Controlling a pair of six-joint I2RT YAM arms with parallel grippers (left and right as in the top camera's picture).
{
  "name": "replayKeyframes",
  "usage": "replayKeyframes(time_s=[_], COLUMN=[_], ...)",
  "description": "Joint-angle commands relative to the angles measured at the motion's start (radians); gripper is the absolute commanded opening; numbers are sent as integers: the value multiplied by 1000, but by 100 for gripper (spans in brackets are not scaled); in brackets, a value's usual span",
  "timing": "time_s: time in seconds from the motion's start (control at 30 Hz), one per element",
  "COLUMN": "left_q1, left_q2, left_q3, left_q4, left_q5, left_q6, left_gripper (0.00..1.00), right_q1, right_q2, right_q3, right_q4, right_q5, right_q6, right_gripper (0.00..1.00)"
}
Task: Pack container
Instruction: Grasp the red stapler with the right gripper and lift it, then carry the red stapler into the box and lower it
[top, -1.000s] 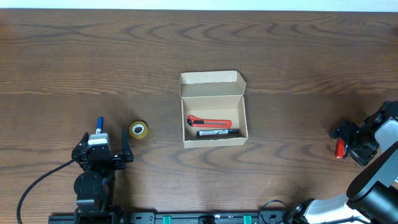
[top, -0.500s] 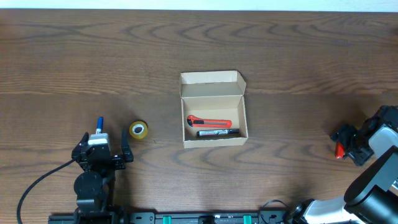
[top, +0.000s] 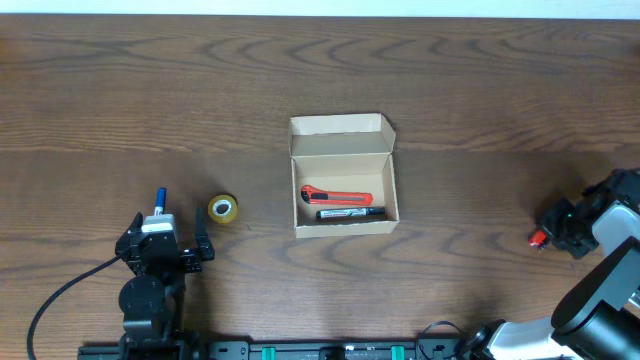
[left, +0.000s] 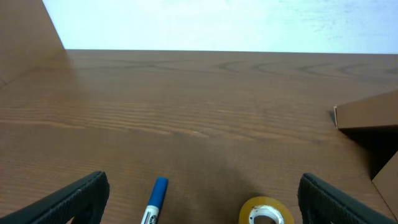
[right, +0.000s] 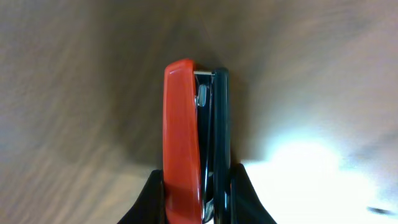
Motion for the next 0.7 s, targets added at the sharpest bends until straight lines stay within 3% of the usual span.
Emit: replayKeyframes(time_s=[0.0, 0.4, 0.53, 0.67], left_q1=[-5, -5, -5, -5], left_q2=[-6, -6, -6, -6], left_q3=[-20, -20, -20, -20], left_q4=[-22, -22, -22, -22], left_q5=[-11, -11, -11, -11], left_q6=[-8, -8, -8, -7], left_gripper=[95, 95, 95, 95], right_q1=[90, 629, 820, 1017], right_q2=[-5, -208, -208, -208], right_q3=[0, 413, 513, 528], right_q4=[-29, -200, -246, -288], right_q5=[-136, -132, -132, -132], right_q6=[-29, -323, -520, -855], right_gripper=[2, 1, 1, 1])
